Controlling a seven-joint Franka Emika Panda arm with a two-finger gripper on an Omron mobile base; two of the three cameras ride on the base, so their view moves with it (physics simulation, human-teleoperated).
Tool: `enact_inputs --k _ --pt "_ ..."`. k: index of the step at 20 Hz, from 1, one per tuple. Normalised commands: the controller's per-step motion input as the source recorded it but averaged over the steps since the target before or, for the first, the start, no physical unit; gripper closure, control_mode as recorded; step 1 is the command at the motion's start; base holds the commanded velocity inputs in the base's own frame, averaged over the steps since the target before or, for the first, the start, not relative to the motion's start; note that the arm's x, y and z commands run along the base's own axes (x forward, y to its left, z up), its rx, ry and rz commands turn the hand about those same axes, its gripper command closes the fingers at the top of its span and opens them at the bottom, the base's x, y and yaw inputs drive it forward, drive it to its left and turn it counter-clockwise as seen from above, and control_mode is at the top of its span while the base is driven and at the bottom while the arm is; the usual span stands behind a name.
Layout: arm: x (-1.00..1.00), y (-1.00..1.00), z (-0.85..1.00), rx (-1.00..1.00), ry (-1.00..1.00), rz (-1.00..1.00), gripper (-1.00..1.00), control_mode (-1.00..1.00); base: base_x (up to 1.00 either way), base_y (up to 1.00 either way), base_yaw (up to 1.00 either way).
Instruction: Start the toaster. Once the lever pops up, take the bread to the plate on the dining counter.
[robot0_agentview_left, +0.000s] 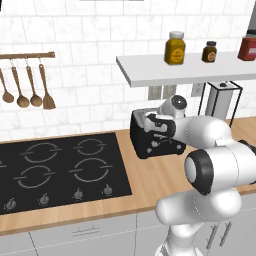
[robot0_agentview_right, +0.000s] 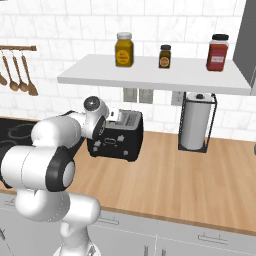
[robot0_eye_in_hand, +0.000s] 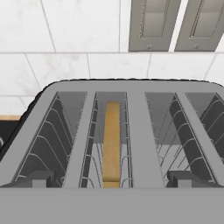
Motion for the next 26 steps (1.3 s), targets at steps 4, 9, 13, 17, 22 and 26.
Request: enact_inputs --k 4,9,13,17,22,26 --pt "0.0 0.0 0.0 0.0 0.0 0.0 -1.0 -1.0 0.0 0.0 0.0" --pt "0.0 0.0 0.0 0.0 0.0 0.0 -1.0 -1.0 0.0 0.0 0.0" --pt "0.0 0.0 0.0 0.0 0.0 0.0 -1.0 -1.0 0.0 0.0 0.0" --pt "0.0 0.0 0.0 0.0 0.0 0.0 -1.0 -1.0 0.0 0.0 0.0" --pt "0.0 0.0 0.0 0.0 0.0 0.0 -1.0 -1.0 0.0 0.0 0.0" --pt "0.0 0.0 0.0 0.0 0.0 0.0 -1.0 -1.0 0.0 0.0 0.0"
